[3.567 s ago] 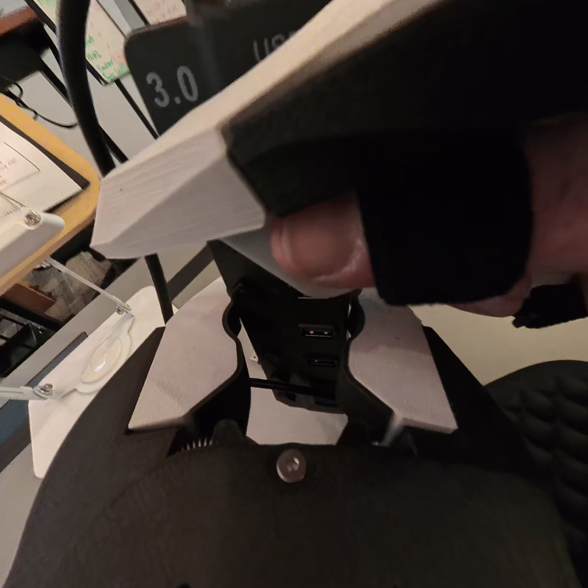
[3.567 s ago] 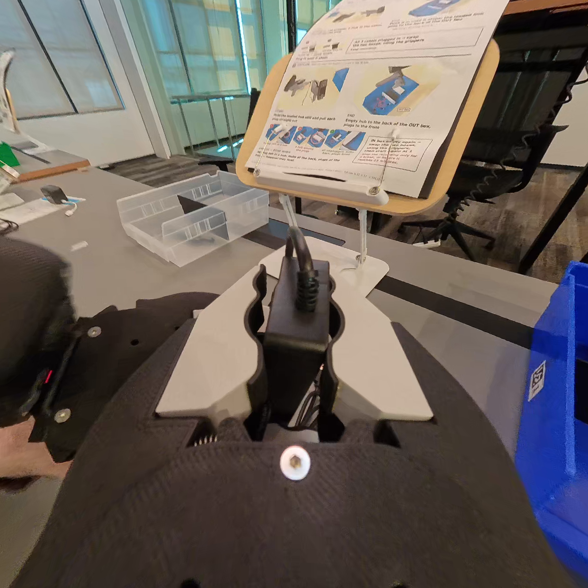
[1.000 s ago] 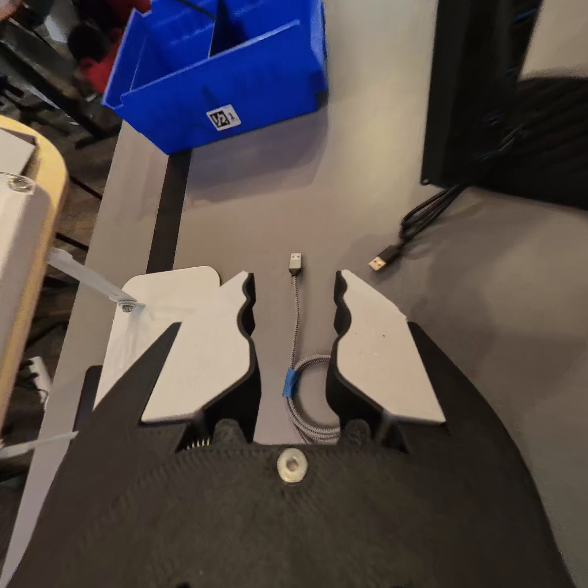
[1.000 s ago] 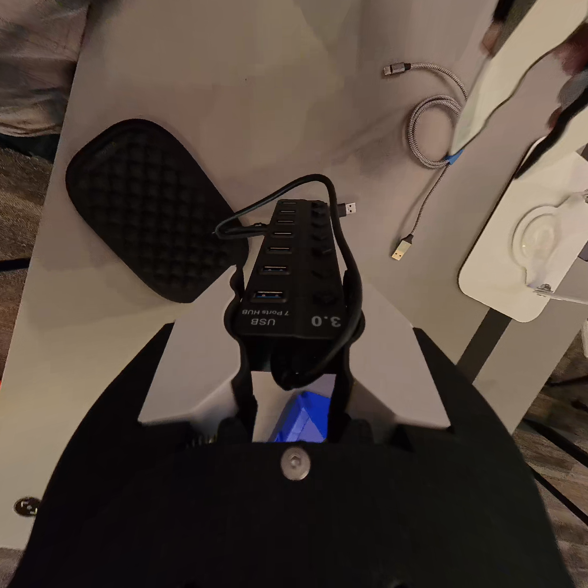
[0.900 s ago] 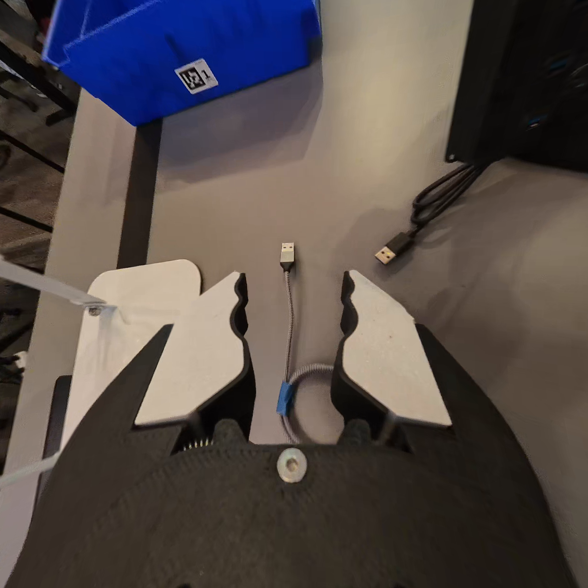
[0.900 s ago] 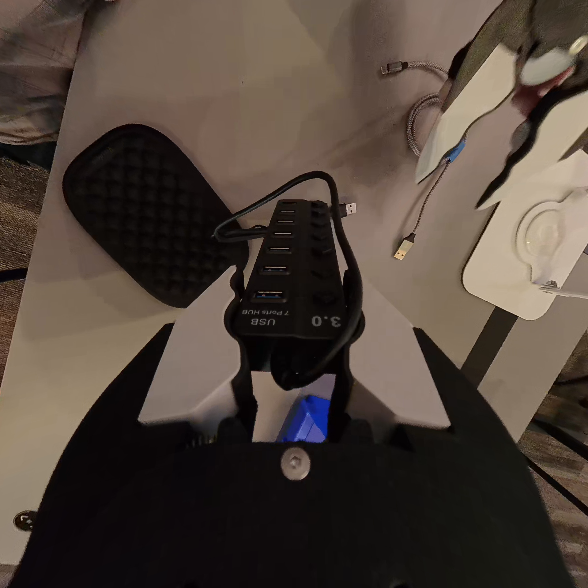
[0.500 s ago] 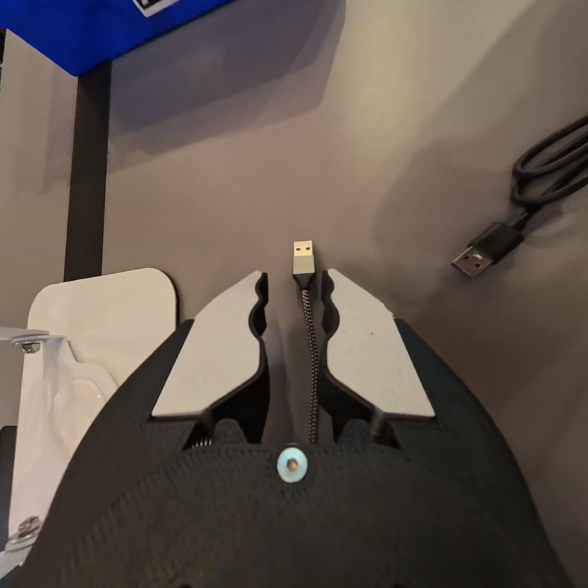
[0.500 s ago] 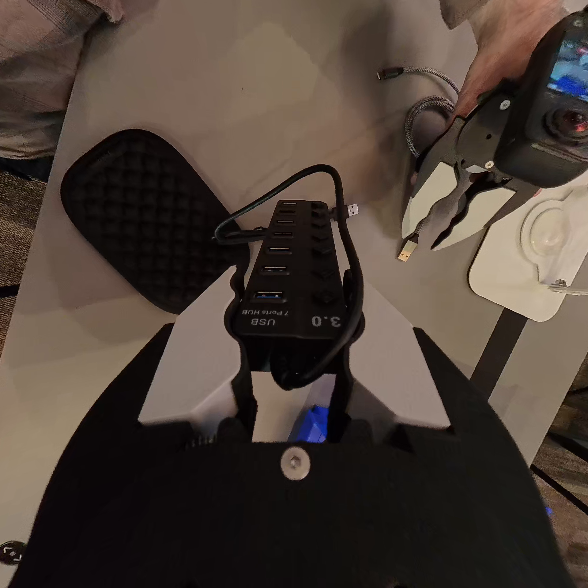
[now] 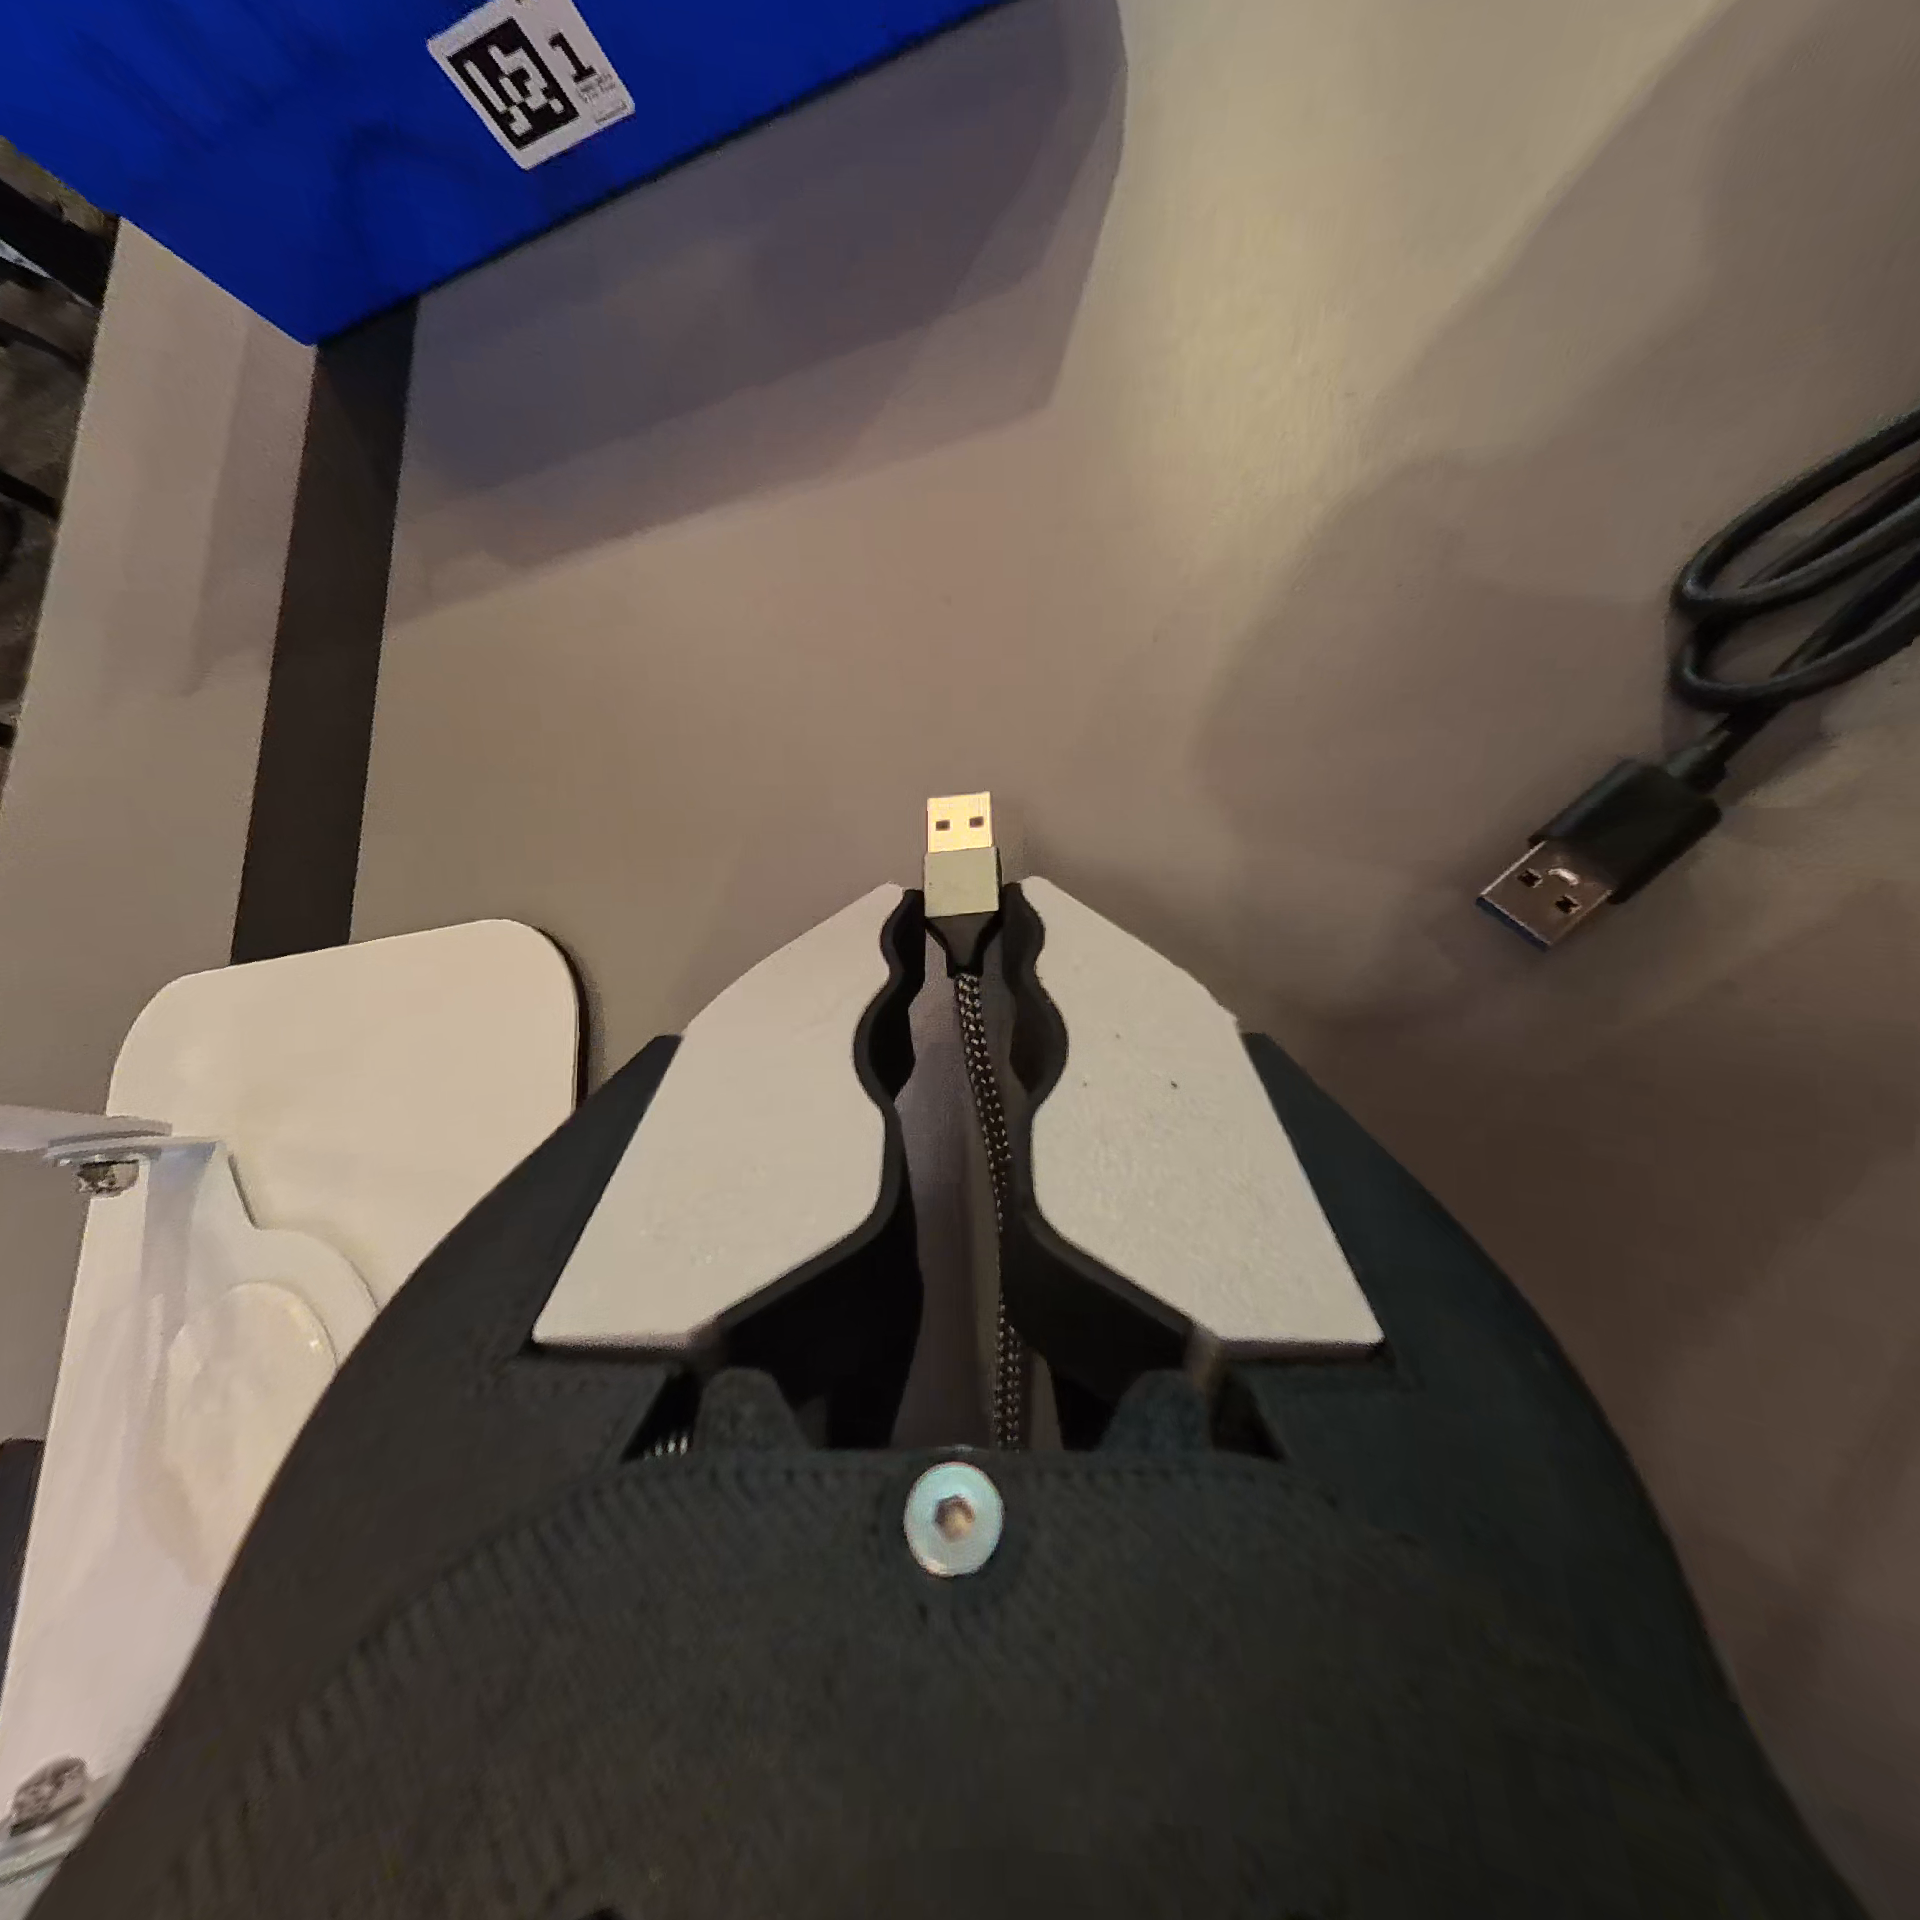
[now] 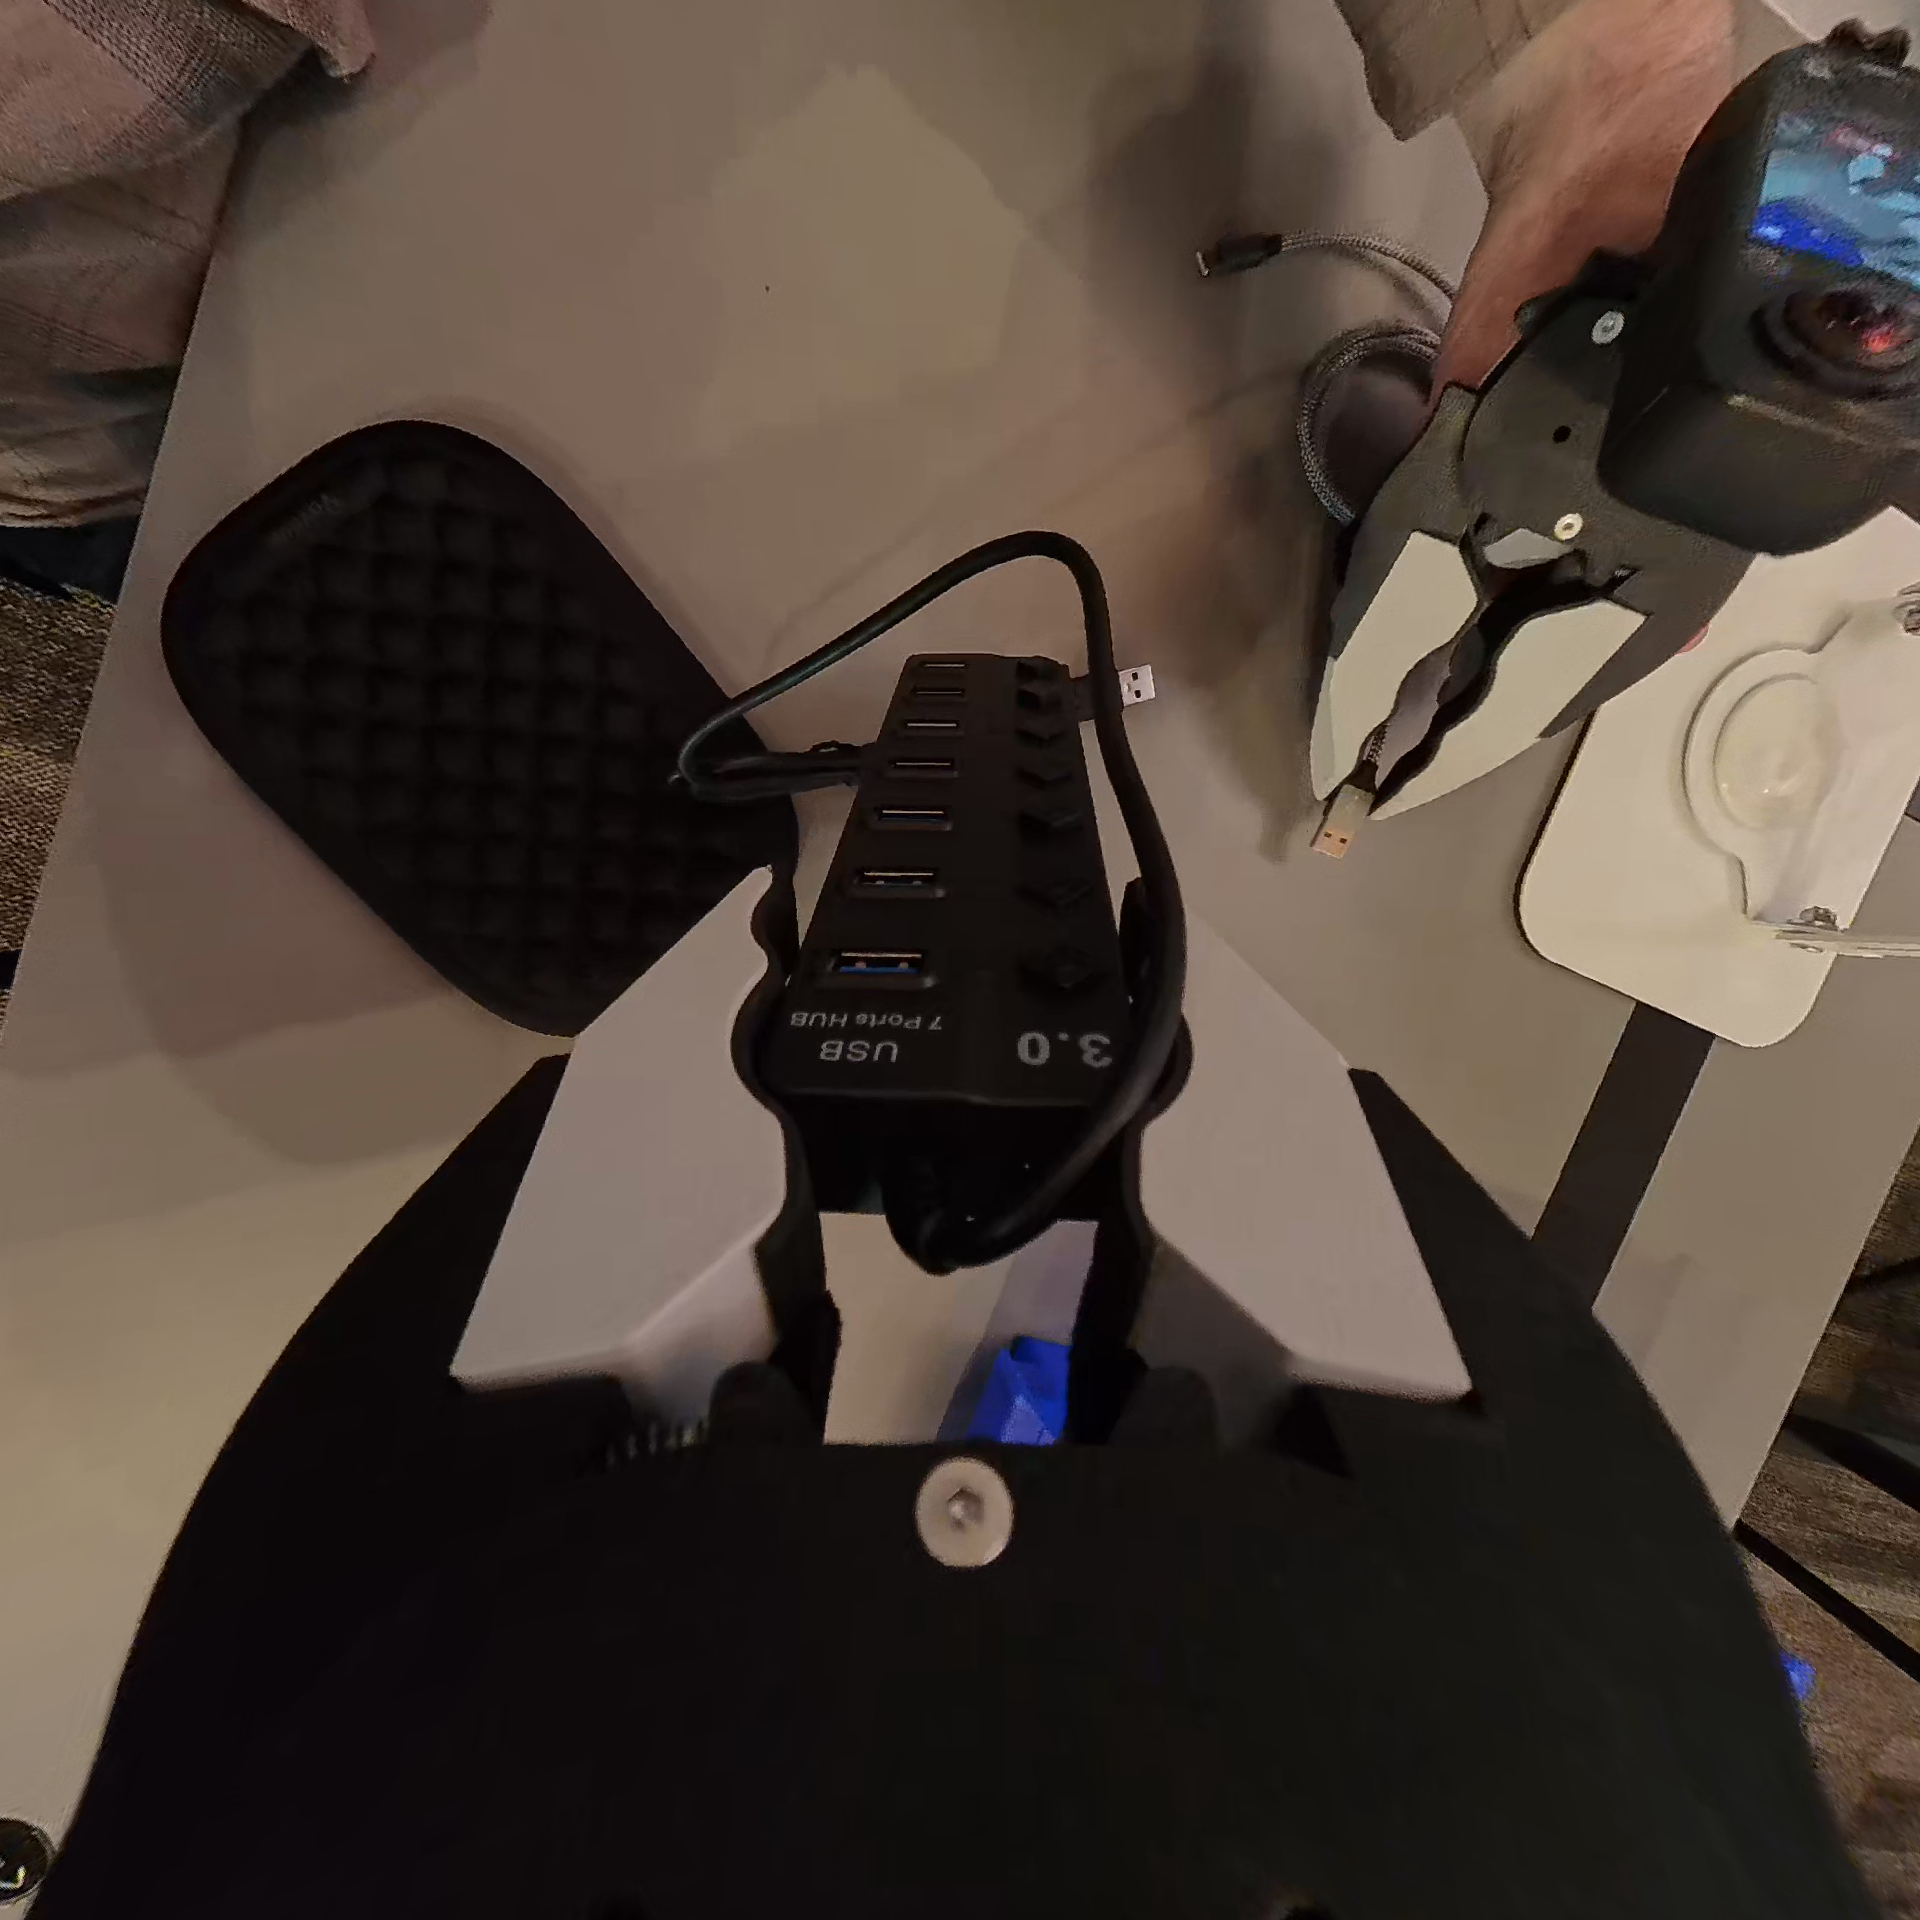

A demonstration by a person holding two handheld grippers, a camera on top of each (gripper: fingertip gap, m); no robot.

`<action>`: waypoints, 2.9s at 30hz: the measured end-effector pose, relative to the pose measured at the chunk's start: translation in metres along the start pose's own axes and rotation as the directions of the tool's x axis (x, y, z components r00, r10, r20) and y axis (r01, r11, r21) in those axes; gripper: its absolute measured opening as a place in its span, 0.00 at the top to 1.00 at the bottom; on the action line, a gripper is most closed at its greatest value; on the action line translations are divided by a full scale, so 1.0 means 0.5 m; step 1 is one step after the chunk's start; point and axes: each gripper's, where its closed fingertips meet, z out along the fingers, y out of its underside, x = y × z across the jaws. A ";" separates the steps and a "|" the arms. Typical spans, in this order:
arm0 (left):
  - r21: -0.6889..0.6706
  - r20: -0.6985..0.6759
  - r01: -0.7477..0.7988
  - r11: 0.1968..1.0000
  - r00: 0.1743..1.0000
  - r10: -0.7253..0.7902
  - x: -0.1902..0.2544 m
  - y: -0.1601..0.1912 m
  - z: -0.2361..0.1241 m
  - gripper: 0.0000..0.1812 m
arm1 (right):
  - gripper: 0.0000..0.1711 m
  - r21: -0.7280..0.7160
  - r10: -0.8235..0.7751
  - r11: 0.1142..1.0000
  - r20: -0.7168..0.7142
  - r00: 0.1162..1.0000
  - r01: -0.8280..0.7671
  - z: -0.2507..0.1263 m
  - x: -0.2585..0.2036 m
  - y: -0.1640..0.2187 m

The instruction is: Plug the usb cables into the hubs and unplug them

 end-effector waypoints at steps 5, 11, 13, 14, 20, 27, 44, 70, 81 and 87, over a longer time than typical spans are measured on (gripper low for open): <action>0.020 0.048 0.016 1.000 0.999 -0.017 -0.028 -0.034 -0.061 0.92 | 0.64 -0.012 0.002 1.000 -0.007 1.000 -0.002 -0.001 0.013 0.001; 0.121 0.148 0.005 0.993 0.989 -0.023 -0.079 -0.114 -0.179 0.92 | 0.64 -0.032 0.016 0.999 -0.006 1.000 -0.016 0.001 0.049 0.008; 0.151 0.156 -0.004 0.989 0.988 -0.019 -0.082 -0.129 -0.208 0.92 | 0.64 -0.056 0.022 0.998 -0.012 1.000 -0.023 0.001 0.068 0.014; 0.156 0.159 -0.016 0.988 0.987 -0.009 -0.081 -0.133 -0.218 0.92 | 0.64 -0.066 0.027 0.997 -0.018 0.999 -0.028 0.000 0.078 0.017; 0.165 0.146 -0.032 0.986 0.989 0.008 -0.073 -0.122 -0.245 0.92 | 0.65 -0.074 0.060 0.995 -0.069 0.996 -0.065 -0.012 0.135 0.012; 0.211 0.175 -0.018 0.977 0.984 -0.020 -0.083 -0.127 -0.287 0.92 | 0.65 -0.089 0.121 0.988 -0.100 0.988 -0.130 -0.003 0.174 0.031; 0.348 0.099 0.042 0.936 0.992 -0.082 -0.061 -0.203 -0.277 0.92 | 0.64 -0.066 0.214 0.973 -0.109 0.971 -0.221 0.003 0.210 0.041; -0.158 -0.117 -0.032 0.987 0.993 0.013 0.030 -0.019 -0.074 0.92 | 0.64 -0.102 0.218 0.969 -0.087 0.972 -0.226 0.043 0.175 0.035; -0.095 -0.038 0.029 0.995 0.999 -0.032 -0.015 -0.025 -0.121 0.92 | 0.64 0.047 0.335 0.942 -0.077 0.939 -0.332 0.060 0.147 0.039; 0.031 0.035 0.086 0.996 0.996 -0.087 -0.059 -0.041 -0.193 0.92 | 0.64 0.306 0.582 0.799 -0.171 0.795 -0.518 0.092 0.105 0.088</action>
